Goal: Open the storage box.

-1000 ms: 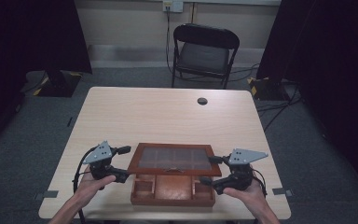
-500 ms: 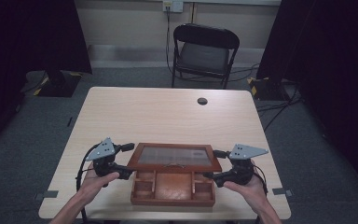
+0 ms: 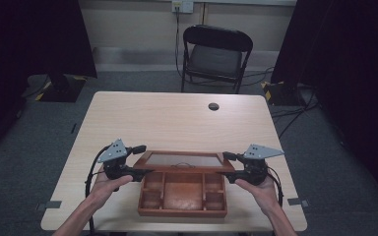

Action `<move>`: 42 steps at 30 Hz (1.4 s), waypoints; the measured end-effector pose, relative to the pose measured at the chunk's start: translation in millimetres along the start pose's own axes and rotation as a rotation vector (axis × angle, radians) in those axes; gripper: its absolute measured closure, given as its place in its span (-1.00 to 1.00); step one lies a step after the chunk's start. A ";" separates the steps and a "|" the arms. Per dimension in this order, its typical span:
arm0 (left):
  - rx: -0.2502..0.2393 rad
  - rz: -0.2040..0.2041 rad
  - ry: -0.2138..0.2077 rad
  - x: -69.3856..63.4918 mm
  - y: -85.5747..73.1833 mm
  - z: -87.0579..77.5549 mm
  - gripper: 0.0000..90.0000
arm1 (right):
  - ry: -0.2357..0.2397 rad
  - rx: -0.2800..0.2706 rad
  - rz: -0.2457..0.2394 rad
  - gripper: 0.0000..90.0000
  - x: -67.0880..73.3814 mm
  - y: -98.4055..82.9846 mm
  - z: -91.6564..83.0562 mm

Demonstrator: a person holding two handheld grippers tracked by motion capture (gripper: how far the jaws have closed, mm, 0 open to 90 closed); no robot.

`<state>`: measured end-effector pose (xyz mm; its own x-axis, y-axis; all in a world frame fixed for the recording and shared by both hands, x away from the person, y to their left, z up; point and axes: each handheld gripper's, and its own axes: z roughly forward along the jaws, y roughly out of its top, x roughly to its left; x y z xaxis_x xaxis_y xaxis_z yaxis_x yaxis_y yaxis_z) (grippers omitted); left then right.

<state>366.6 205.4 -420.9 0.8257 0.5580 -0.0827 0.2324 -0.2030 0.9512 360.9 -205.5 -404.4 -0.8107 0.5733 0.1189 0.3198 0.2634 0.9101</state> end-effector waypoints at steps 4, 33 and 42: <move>-0.013 -0.011 -0.005 3.6 4.3 1.6 -0.45 | -0.006 -0.019 0.002 -0.07 -3.0 2.2 1.3; 0.022 -0.073 0.053 27.0 7.9 24.4 -0.07 | -0.042 -0.027 0.079 0.10 -35.5 7.3 23.6; 0.050 -0.101 0.084 38.8 6.2 27.7 0.07 | -0.091 -0.037 0.083 0.17 -40.6 7.4 30.0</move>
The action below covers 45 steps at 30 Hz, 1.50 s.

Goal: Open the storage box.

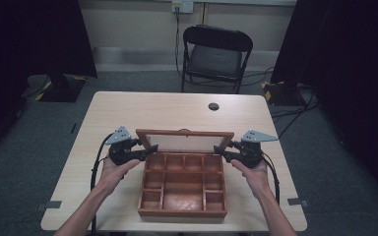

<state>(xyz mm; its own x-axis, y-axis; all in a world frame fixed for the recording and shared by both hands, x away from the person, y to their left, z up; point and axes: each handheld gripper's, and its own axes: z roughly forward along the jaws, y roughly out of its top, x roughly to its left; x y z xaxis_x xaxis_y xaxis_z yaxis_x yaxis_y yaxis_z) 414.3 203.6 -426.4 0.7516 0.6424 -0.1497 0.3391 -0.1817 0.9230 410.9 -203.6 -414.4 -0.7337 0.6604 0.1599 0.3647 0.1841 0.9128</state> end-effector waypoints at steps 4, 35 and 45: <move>0.021 0.007 0.008 3.0 5.9 3.7 0.12 | -0.011 0.005 0.016 0.21 -4.4 0.2 3.0; 0.018 -0.069 0.026 25.5 6.8 19.7 0.26 | -0.094 0.015 0.042 0.33 -18.8 1.5 25.0; 0.023 -0.080 0.022 28.7 4.0 22.9 0.29 | -0.100 0.017 0.052 0.36 -22.5 0.0 27.2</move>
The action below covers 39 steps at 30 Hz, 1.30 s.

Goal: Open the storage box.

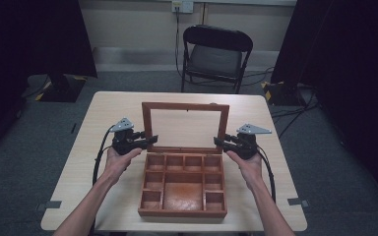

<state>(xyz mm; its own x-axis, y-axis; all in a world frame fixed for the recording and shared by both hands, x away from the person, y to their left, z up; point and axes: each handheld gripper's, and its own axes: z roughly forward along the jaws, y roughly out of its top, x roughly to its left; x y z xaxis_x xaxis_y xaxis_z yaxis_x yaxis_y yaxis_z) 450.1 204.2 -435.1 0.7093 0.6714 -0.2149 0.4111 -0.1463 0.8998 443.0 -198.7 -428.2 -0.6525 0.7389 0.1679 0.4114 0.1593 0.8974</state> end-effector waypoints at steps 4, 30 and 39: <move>0.004 -0.003 0.012 1.2 -1.2 2.5 0.29 | -0.009 0.002 0.003 0.37 -1.2 -0.8 1.9; 0.030 -0.091 0.004 16.0 -5.9 14.9 0.29 | -0.016 0.006 0.062 0.34 -12.8 -6.2 15.9; 0.059 -0.115 0.005 18.8 -8.6 18.9 0.20 | -0.016 0.029 0.085 0.20 -15.1 -9.0 24.6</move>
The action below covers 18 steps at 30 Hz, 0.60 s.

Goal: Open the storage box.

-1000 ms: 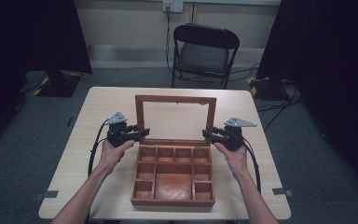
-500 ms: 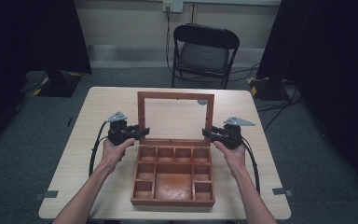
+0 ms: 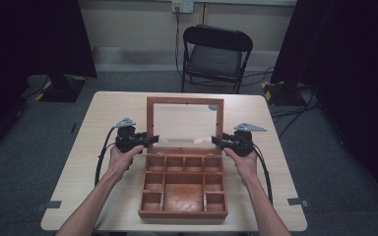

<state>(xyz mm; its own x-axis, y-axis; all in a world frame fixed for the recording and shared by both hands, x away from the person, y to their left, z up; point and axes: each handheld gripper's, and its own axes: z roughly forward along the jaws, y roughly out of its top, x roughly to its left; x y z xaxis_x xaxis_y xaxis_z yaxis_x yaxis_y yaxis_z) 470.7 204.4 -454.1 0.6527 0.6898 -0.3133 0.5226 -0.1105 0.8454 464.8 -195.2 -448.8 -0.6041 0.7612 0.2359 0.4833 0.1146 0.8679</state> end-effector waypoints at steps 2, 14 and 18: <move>0.001 -0.010 0.001 0.6 -0.4 1.0 0.20 | -0.001 0.001 0.002 0.19 -0.3 -0.2 0.7; 0.020 -0.044 0.013 6.1 -2.1 6.9 0.13 | -0.010 0.019 0.023 0.07 -3.4 -3.2 8.9; 0.029 -0.044 0.014 7.8 -2.0 8.7 0.10 | -0.012 0.030 0.029 0.02 -4.3 -4.5 11.7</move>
<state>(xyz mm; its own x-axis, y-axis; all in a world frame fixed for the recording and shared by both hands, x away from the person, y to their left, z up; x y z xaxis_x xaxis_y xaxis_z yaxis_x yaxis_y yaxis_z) 479.5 203.8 -462.0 0.6210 0.7044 -0.3437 0.5668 -0.1006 0.8177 472.6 -191.6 -458.9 -0.5819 0.7721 0.2553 0.5195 0.1114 0.8472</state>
